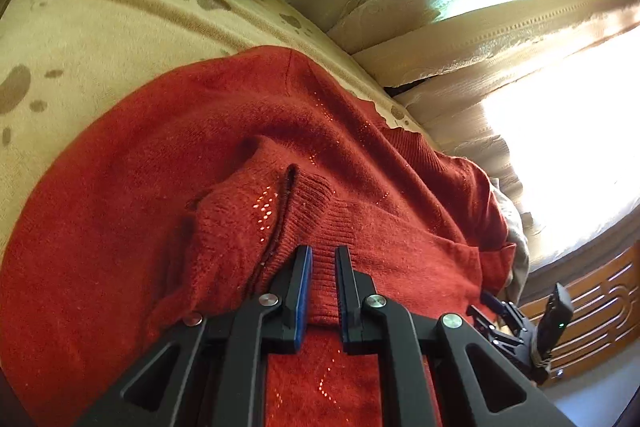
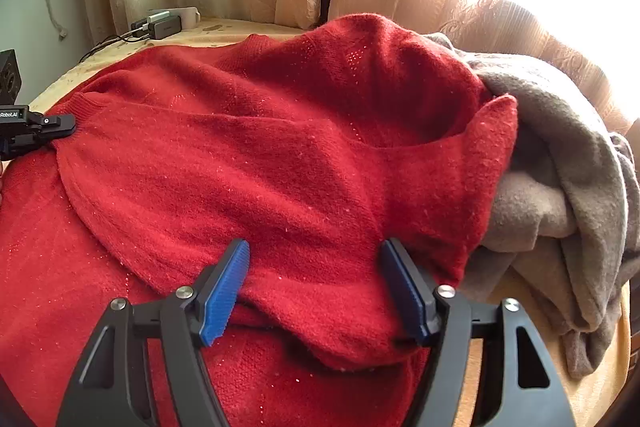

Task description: Fold clothes

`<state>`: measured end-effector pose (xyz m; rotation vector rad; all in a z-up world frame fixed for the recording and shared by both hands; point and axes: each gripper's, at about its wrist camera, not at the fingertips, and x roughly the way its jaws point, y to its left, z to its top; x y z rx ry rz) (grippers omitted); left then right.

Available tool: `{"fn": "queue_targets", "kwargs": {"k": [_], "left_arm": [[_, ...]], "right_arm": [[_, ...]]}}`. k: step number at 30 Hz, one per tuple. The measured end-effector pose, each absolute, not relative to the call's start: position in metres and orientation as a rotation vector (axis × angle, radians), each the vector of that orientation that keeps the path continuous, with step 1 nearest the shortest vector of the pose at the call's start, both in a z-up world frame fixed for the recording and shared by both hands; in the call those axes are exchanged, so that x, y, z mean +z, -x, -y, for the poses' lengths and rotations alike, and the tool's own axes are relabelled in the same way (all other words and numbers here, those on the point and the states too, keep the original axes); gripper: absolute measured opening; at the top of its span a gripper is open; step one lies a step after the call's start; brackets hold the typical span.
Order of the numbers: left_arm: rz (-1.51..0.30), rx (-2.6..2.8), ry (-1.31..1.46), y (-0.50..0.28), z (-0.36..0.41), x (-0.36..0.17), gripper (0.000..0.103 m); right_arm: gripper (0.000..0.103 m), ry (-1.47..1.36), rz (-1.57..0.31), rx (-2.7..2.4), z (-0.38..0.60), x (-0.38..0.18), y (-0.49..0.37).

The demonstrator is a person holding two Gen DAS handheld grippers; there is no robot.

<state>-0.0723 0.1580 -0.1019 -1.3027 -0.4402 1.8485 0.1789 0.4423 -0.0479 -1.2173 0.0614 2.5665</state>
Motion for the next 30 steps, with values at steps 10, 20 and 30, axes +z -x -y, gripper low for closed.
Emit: {"fn": "queue_targets", "kwargs": {"k": [10, 20, 30], "left_arm": [[0.46, 2.061, 1.13, 0.021, -0.014, -0.043, 0.013], [0.427, 1.752, 1.229, -0.042, 0.095, -0.085, 0.013], [0.464, 1.776, 1.162, -0.071, 0.142, -0.123, 0.073]], "right_arm": [[0.075, 1.215, -0.035, 2.558, -0.44, -0.048, -0.179], [0.081, 1.199, 0.04, 2.514, -0.433, -0.047, -0.178], [0.087, 1.178, 0.122, 2.46, -0.426, -0.046, -0.177]]}}
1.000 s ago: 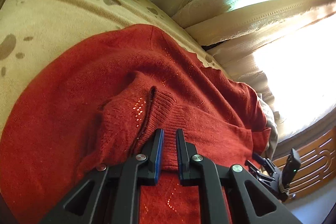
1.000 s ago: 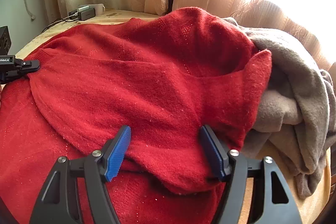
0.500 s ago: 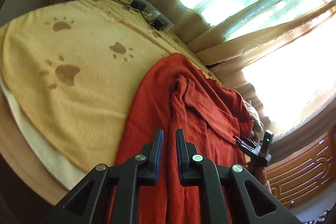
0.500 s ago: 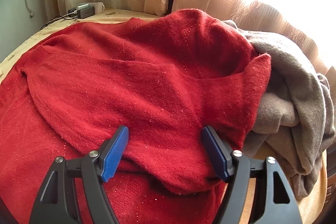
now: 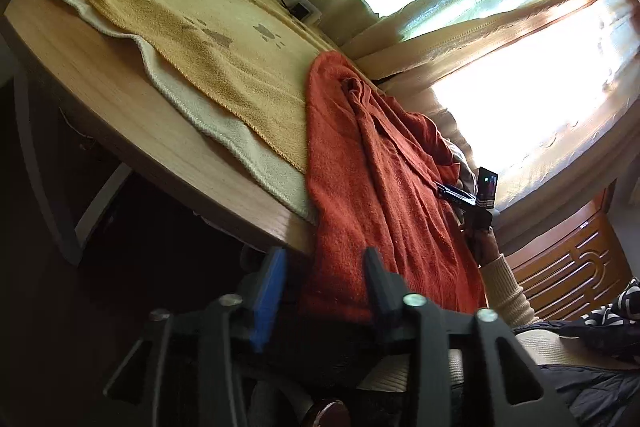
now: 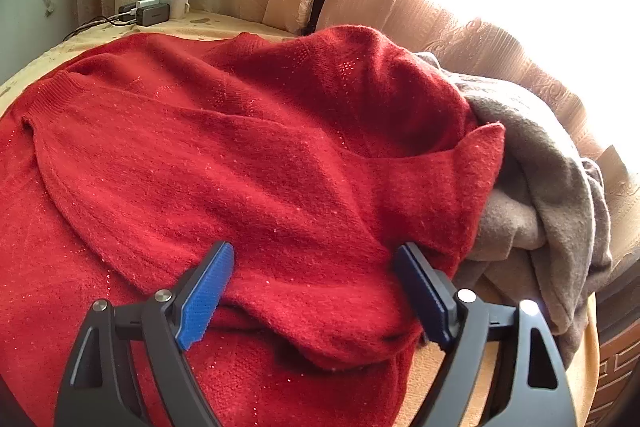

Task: Fold clothes
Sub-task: 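Open the left gripper and release the sleeve onto the sweater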

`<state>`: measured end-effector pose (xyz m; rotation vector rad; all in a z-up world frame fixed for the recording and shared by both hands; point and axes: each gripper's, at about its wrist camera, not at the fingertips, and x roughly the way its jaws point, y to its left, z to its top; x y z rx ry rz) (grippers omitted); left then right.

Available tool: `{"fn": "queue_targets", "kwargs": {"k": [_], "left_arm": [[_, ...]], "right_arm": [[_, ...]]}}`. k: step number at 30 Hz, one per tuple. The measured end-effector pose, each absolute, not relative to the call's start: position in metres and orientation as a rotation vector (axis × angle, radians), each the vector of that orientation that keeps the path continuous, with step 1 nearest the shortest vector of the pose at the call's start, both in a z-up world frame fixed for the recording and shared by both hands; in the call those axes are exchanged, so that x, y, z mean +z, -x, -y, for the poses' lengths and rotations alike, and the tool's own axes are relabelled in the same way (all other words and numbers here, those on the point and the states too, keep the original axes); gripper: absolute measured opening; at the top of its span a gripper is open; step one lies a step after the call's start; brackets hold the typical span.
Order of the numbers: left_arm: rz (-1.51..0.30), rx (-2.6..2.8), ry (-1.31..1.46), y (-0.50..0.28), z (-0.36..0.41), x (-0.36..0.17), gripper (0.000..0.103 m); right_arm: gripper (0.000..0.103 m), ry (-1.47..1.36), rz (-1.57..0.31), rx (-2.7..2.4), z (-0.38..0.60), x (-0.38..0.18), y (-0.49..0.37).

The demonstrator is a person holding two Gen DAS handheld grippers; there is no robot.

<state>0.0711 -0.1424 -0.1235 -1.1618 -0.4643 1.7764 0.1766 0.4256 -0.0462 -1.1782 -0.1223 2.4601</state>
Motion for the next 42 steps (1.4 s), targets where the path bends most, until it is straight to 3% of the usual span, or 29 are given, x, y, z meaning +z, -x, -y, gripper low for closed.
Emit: {"fn": "queue_targets", "kwargs": {"k": [1, 8, 20, 21, 22, 24, 28, 35, 42], "left_arm": [[0.474, 1.767, 1.156, -0.071, 0.143, -0.124, 0.076], [0.464, 1.718, 1.17, -0.072, 0.137, -0.128, 0.076], [0.523, 1.621, 1.324, -0.078, 0.121, -0.154, 0.076], [0.516, 1.637, 1.314, -0.08, 0.122, -0.148, 0.07], [0.509, 1.654, 1.302, -0.083, 0.123, -0.142, 0.052], [0.515, 1.723, 1.288, -0.086, 0.126, -0.128, 0.024], [0.604, 1.748, 1.212, -0.091, 0.131, -0.105, 0.014], [0.567, 1.742, 1.095, -0.093, 0.095, -0.059, 0.011], [0.528, 1.453, 1.038, -0.078, -0.029, -0.038, 0.011]], "right_arm": [[0.088, 1.176, 0.13, 2.454, -0.425, -0.046, -0.177], [0.102, 1.166, 0.137, 2.406, -0.427, -0.046, -0.176], [0.102, 1.178, 0.078, 2.425, -0.434, -0.045, -0.177], [0.102, 1.179, 0.076, 2.426, -0.434, -0.045, -0.178], [0.102, 1.179, 0.075, 2.426, -0.435, -0.046, -0.177], [0.102, 1.179, 0.076, 2.426, -0.435, -0.046, -0.175], [0.102, 1.179, 0.073, 2.428, -0.435, -0.046, -0.176], [0.102, 1.178, 0.066, 2.434, -0.435, -0.046, -0.177], [0.102, 1.177, 0.056, 2.442, -0.436, -0.046, -0.178]]}}
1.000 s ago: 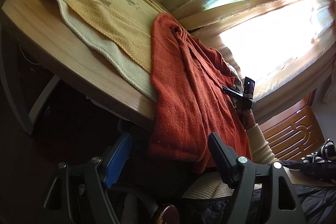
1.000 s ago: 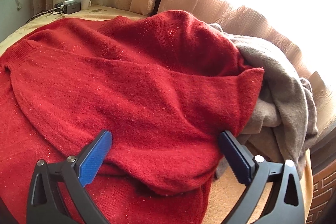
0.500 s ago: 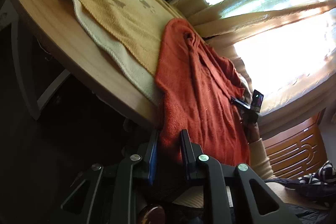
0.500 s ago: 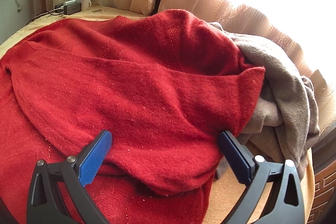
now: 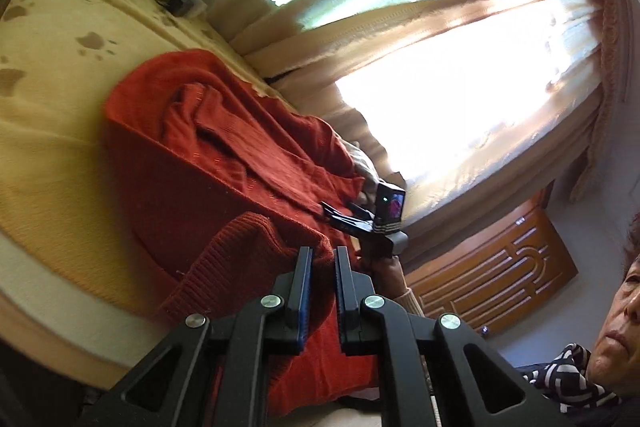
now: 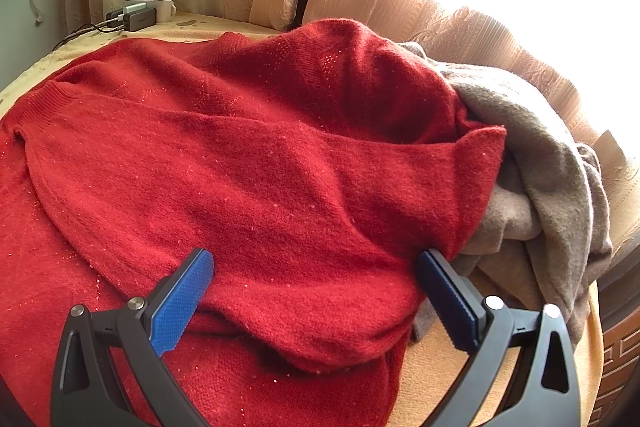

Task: Fold clothes
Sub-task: 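Open the left gripper and release the sleeve onto the sweater, then grasp the red sweater's other sleeve cuff with the right gripper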

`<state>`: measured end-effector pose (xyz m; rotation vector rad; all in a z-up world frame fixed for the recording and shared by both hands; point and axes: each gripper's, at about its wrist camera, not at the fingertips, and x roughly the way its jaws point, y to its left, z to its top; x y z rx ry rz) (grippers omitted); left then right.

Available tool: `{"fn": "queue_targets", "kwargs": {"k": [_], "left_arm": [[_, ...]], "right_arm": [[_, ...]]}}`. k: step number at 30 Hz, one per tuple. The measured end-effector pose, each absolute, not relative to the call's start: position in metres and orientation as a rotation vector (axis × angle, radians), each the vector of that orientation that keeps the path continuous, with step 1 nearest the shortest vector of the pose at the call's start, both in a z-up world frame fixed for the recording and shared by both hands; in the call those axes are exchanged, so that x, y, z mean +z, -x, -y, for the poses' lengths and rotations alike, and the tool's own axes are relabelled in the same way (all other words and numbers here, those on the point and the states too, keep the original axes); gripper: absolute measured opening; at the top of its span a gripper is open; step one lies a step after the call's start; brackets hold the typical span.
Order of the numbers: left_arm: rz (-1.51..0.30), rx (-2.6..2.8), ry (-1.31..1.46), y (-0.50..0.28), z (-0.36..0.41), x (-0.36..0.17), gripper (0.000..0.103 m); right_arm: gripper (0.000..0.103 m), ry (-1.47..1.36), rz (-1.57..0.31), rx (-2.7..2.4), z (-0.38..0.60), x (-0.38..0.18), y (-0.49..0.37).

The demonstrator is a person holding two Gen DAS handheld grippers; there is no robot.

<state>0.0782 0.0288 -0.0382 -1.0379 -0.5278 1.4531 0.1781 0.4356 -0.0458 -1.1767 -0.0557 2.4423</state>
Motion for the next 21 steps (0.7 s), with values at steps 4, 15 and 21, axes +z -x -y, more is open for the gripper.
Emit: {"fn": "queue_targets", "kwargs": {"k": [4, 15, 21], "left_arm": [[0.416, 1.338, 1.113, -0.087, -0.11, -0.048, 0.011], [0.46, 1.466, 1.214, -0.066, -0.104, -0.056, 0.022], [0.49, 1.48, 1.14, -0.054, -0.1, -0.043, 0.065]], "right_arm": [[0.102, 1.176, 0.052, 2.445, -0.435, -0.046, -0.179], [0.103, 1.009, 0.078, 2.557, -0.425, -0.027, -0.199], [0.102, 0.827, 0.272, 2.798, -0.336, 0.019, -0.234]]}}
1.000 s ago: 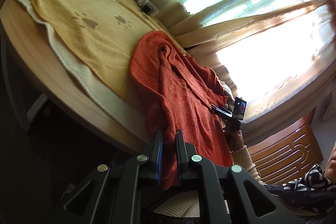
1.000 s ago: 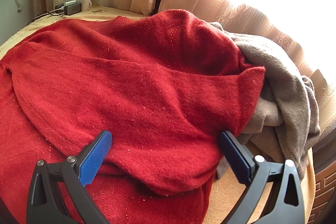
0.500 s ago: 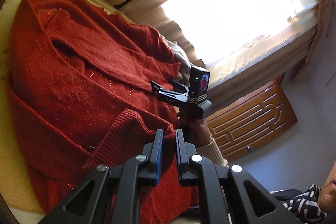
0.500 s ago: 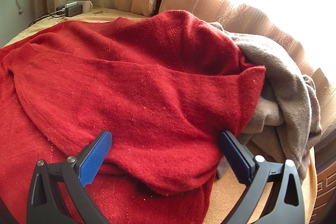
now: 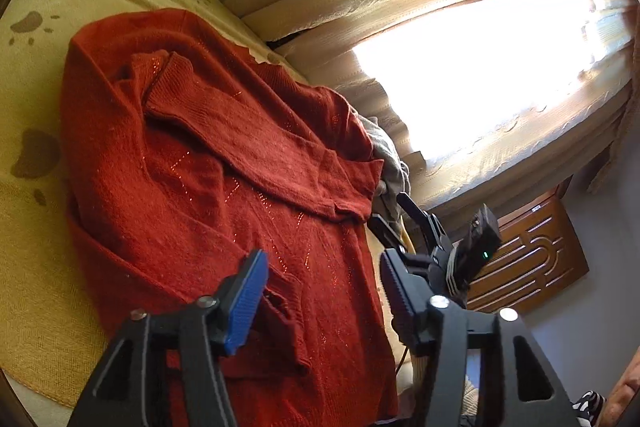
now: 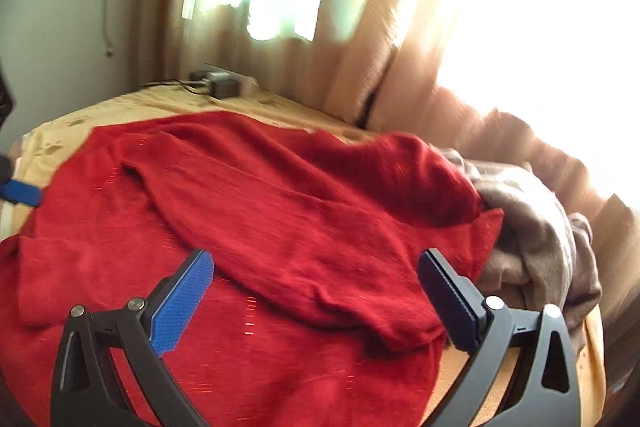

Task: Fold clothes
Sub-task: 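Grasp the red sweater's other sleeve cuff with the right gripper, then lift the sleeve with the right gripper and fold it across the sweater body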

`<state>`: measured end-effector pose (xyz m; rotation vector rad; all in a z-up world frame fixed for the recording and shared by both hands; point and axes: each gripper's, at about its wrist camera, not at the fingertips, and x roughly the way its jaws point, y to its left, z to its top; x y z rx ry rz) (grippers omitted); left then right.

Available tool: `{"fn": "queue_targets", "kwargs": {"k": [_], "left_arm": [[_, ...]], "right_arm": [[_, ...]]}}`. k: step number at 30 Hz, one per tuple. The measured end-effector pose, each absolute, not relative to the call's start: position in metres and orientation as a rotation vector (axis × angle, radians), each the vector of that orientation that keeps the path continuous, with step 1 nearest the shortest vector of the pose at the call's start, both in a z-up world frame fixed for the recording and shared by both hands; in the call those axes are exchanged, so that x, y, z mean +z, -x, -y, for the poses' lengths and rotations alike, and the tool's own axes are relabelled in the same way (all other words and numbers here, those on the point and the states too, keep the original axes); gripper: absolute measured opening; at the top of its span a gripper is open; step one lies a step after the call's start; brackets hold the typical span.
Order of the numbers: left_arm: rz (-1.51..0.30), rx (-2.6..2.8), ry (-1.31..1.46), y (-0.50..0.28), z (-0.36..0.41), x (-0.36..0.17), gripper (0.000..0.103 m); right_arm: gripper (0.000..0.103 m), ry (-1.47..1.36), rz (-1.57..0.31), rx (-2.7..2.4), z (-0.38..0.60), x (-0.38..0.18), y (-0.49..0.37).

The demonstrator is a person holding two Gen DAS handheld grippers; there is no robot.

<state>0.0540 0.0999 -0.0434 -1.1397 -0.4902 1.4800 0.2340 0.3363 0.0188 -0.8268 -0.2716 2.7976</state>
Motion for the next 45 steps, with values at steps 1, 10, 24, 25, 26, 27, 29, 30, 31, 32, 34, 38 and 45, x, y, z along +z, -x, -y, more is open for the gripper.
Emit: {"fn": "queue_targets", "kwargs": {"k": [1, 10, 24, 25, 26, 27, 29, 30, 31, 32, 34, 38, 45], "left_arm": [[0.499, 1.474, 1.124, -0.052, -0.1, -0.041, 0.065], [0.58, 1.446, 1.088, -0.032, -0.087, -0.038, 0.065], [0.719, 1.426, 1.155, -0.001, -0.061, -0.07, 0.065], [0.726, 1.427, 1.16, 0.001, -0.06, -0.072, 0.065], [0.734, 1.428, 1.163, 0.003, -0.058, -0.073, 0.065], [0.742, 1.429, 1.165, 0.005, -0.057, -0.074, 0.065], [0.758, 1.432, 1.163, 0.009, -0.053, -0.074, 0.065], [0.761, 1.435, 1.157, 0.01, -0.051, -0.072, 0.065], [0.764, 1.44, 1.148, 0.011, -0.049, -0.07, 0.065], [0.769, 1.446, 1.134, 0.012, -0.046, -0.067, 0.065], [0.78, 1.459, 1.1, 0.013, -0.037, -0.059, 0.065], [0.795, 1.498, 1.039, 0.014, -0.019, -0.045, 0.065], [0.753, 1.556, 0.991, 0.006, -0.002, -0.031, 0.065]], "right_arm": [[0.102, 0.784, 0.351, 2.835, -0.314, 0.027, -0.242], [0.097, 1.087, 0.444, 3.059, -0.194, 0.026, -0.237], [0.01, 1.447, 0.198, 2.894, -0.2, -0.019, -0.203], [0.01, 1.411, 0.202, 2.898, -0.203, -0.012, -0.207], [0.01, 1.383, 0.188, 2.902, -0.207, -0.004, -0.209], [0.01, 1.353, 0.174, 2.906, -0.211, 0.005, -0.212], [0.01, 1.271, 0.151, 2.922, -0.22, 0.028, -0.214], [0.01, 1.225, 0.144, 2.931, -0.224, 0.041, -0.214], [0.01, 1.172, 0.149, 2.941, -0.228, 0.056, -0.211], [0.01, 1.116, 0.156, 2.949, -0.232, 0.071, -0.209], [0.01, 0.993, 0.183, 2.973, -0.235, 0.103, -0.203], [0.01, 0.709, 0.258, 3.022, -0.233, 0.172, -0.187], [0.01, 0.475, 0.344, 3.097, -0.208, 0.251, -0.127]]}}
